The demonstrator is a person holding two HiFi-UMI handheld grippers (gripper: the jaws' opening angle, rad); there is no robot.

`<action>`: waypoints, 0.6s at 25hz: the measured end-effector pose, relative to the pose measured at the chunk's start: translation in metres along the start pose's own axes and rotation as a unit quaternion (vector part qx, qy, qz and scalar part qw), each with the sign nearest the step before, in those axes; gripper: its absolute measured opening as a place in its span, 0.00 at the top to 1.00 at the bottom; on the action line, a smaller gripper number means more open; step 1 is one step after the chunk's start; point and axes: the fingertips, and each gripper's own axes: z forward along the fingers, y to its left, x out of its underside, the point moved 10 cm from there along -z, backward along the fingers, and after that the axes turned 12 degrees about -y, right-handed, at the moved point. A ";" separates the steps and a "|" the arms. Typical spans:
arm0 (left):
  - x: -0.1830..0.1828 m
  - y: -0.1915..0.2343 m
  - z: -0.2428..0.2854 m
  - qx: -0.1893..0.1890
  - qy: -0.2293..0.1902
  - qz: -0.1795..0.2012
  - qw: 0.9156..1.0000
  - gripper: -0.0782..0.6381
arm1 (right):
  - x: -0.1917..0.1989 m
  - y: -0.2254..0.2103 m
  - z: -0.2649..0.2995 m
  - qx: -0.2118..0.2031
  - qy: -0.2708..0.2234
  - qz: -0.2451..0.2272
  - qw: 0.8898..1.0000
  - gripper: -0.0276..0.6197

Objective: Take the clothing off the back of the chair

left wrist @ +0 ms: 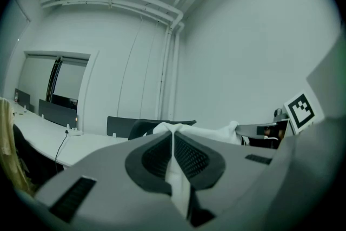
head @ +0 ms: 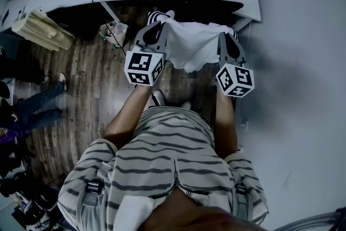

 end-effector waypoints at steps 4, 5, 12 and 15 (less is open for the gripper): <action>0.005 -0.003 -0.003 0.001 0.004 -0.001 1.000 0.85 | 0.006 0.000 -0.006 0.004 0.000 0.001 1.000 0.91; 0.006 -0.003 -0.003 0.001 0.005 -0.001 1.000 0.85 | 0.007 0.000 -0.007 0.005 -0.001 0.002 1.000 0.91; 0.016 -0.007 -0.009 0.001 0.015 -0.002 1.000 0.85 | 0.017 0.001 -0.014 0.009 0.009 0.004 1.000 0.91; 0.021 -0.008 -0.010 0.001 0.019 0.001 1.000 0.85 | 0.022 0.000 -0.015 0.010 0.012 0.005 1.000 0.91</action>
